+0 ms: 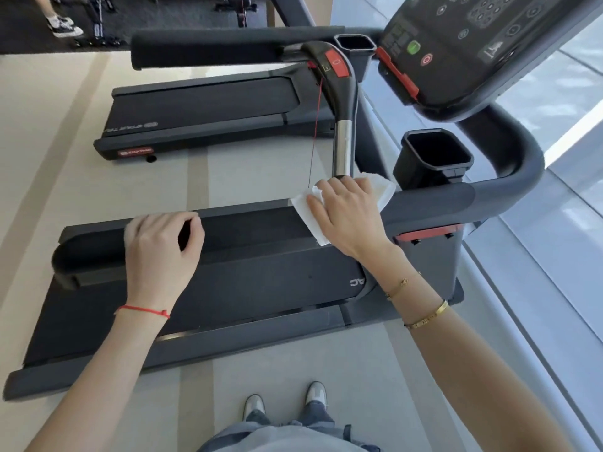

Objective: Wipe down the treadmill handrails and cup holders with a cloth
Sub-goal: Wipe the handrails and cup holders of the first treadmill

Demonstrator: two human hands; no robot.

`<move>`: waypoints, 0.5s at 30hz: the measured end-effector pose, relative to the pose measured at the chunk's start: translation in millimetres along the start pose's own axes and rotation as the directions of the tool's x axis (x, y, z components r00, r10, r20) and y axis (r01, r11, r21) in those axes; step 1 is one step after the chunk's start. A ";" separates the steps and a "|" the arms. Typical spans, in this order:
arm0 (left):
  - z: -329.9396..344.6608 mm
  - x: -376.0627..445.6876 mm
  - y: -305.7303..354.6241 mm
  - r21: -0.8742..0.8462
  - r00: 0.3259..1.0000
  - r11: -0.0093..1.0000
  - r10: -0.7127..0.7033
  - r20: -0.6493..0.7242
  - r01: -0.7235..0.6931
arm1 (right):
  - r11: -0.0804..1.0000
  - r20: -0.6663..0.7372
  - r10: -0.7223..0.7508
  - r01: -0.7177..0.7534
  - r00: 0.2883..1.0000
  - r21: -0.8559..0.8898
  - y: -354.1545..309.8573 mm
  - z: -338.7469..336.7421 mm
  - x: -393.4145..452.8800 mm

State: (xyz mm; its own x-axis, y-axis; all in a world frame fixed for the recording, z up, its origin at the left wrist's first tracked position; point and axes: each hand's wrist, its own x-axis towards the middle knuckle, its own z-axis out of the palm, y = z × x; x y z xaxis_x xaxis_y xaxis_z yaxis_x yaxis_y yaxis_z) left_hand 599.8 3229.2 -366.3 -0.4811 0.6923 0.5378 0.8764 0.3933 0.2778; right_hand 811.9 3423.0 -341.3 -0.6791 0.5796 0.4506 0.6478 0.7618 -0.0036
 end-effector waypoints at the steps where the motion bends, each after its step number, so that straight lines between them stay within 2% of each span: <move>1: -1.9 -1.2 -7.7 0.016 1.000 1.000 -0.006 -0.009 0.006 | 1.000 -0.002 -0.019 0.020 1.000 0.025 -13.5 2.2 -0.2; 5: -12.5 -1.0 -34.2 0.023 0.998 0.998 -0.059 -0.032 0.060 | 0.995 0.060 -0.076 0.072 0.995 0.070 -82.8 12.7 7.5; 8: -19.0 -1.8 -50.4 0.060 0.994 0.994 -0.092 -0.058 0.096 | 0.995 0.010 -0.061 0.060 0.998 0.085 -119.0 19.6 10.6; 13: -27.9 -2.0 -77.5 0.057 0.990 0.991 -0.118 -0.076 0.123 | 0.991 0.025 -0.107 0.105 0.994 0.087 -119.5 23.5 -16.7; 15: -29.2 -2.9 -84.8 0.038 0.990 0.992 -0.119 -0.072 0.122 | 0.978 0.041 -0.145 0.137 0.989 0.157 -112.0 20.8 -34.4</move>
State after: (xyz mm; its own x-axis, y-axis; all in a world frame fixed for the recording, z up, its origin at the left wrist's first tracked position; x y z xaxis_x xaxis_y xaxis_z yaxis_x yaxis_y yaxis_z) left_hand 527.4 3176.2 -368.1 -0.5792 0.5951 0.5571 0.8100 0.4971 0.3112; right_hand 755.5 3323.8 -375.0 -0.7795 0.4740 0.4094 0.4862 0.8700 -0.0816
